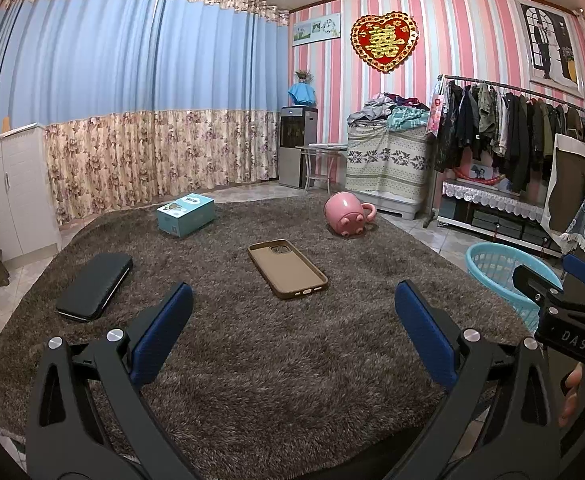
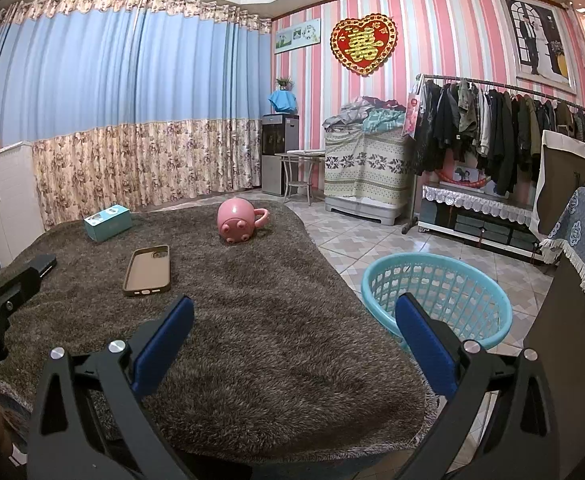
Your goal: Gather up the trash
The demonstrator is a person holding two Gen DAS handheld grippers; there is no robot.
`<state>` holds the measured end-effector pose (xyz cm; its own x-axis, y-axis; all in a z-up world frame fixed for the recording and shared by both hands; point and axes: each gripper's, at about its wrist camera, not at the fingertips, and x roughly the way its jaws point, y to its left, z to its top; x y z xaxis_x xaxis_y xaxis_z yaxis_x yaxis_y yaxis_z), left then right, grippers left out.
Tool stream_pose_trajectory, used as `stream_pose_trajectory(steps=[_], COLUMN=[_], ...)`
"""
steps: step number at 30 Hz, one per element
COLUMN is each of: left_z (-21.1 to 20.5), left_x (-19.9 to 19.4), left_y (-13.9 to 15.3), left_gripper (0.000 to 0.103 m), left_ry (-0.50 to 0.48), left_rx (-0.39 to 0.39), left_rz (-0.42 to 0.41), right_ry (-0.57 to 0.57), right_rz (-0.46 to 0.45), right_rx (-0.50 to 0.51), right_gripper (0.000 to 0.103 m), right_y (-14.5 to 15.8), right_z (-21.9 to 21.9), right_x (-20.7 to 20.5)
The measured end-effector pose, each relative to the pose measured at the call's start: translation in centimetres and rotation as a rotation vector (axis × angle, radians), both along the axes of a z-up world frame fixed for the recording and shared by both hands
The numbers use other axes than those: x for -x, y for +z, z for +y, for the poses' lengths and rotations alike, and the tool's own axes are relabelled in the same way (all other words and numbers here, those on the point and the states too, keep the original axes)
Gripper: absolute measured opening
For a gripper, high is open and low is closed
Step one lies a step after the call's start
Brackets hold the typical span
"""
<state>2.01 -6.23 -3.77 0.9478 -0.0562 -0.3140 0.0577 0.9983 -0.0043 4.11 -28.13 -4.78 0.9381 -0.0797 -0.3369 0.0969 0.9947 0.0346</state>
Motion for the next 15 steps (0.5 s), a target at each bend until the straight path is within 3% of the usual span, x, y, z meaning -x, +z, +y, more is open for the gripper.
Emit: stream_pose_trajectory(steps=[15], left_z=[0.2], left_x=[-0.1], left_y=[0.03], left_gripper=[0.098], left_ry=[0.0], left_rx=[0.002], left_rz=[0.001], right_ry=[0.0], right_rz=[-0.001], right_rx=[0.002], right_gripper=[0.099], right_y=[-0.17], right_z=[0.11], right_x=[-0.04])
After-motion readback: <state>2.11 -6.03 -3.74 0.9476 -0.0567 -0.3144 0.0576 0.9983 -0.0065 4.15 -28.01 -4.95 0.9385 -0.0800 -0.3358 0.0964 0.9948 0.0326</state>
